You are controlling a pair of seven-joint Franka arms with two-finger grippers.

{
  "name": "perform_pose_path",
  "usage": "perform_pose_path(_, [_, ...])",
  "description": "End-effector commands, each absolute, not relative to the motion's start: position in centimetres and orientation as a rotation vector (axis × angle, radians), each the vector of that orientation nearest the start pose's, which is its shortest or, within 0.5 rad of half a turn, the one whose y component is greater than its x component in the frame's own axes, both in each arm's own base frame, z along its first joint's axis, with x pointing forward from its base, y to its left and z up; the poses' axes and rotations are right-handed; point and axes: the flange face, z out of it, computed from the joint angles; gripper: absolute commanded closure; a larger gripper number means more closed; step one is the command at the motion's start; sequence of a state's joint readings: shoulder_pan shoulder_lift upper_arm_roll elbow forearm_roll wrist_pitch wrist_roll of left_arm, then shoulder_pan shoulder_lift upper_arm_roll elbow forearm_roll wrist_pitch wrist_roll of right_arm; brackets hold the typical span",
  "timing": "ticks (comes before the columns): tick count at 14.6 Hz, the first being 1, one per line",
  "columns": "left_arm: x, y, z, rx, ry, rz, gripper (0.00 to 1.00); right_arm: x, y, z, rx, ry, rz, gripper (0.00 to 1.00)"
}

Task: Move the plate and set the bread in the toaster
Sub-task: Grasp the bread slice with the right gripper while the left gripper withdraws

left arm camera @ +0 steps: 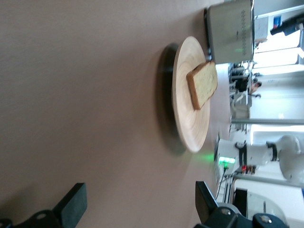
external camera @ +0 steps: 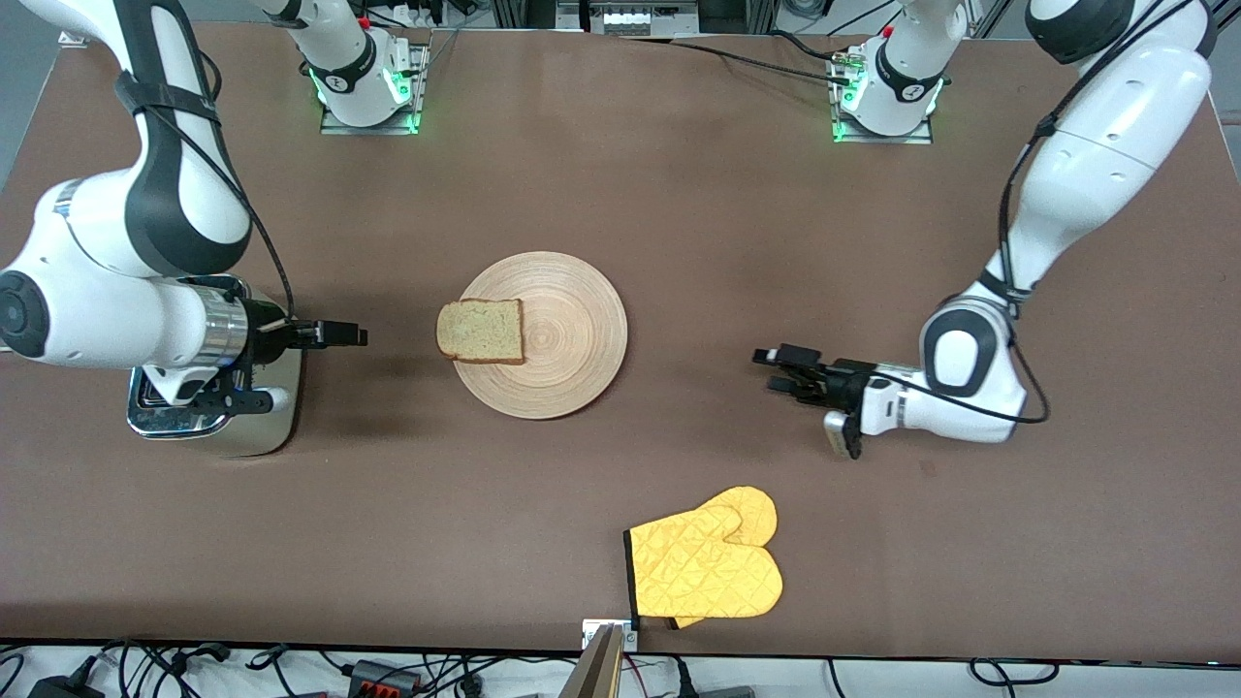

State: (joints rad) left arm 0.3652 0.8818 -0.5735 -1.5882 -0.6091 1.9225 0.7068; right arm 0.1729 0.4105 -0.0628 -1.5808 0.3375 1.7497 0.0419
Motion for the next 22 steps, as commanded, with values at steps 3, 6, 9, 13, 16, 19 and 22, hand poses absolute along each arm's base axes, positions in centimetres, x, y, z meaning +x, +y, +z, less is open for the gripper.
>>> perform_pose_path(3, [65.3, -7.5, 23.7, 2.19, -0.655, -0.403, 0.0, 60.9, 11.6, 32.5, -2.747, 0.167, 0.287, 0.0])
perform_pose_path(6, [65.4, -7.4, 28.0, 2.332, -0.667, -0.483, 0.0, 59.1, 11.0, 28.4, -2.625, 0.2, 0.243, 0.0])
perform_pose_path(9, [64.6, -9.8, 32.5, 2.516, -0.696, -0.557, 0.0, 57.8, 10.6, 26.0, -2.578, 0.213, 0.206, 0.0])
perform_pose_path(13, [63.0, -12.6, 39.0, 2.853, -0.681, -0.61, 0.0, 56.5, 10.2, 23.1, -2.516, 0.202, 0.177, 0.0])
perform_pose_path(16, [62.5, -12.3, 43.3, 3.018, -0.57, -0.601, 0.0, 56.0, 10.6, 21.6, -2.451, 0.185, 0.158, 0.0])
perform_pose_path(19, [62.7, -11.8, 47.8, 3.134, -0.501, -0.523, 0.0, 55.8, 10.7, 20.6, -2.451, 0.108, 0.144, 0.0])
perform_pose_path(22, [63.1, -10.3, 51.8, 3.157, -0.417, -0.406, 0.0, 55.1, 12.7, 20.3, -2.456, 0.086, 0.131, 0.0])
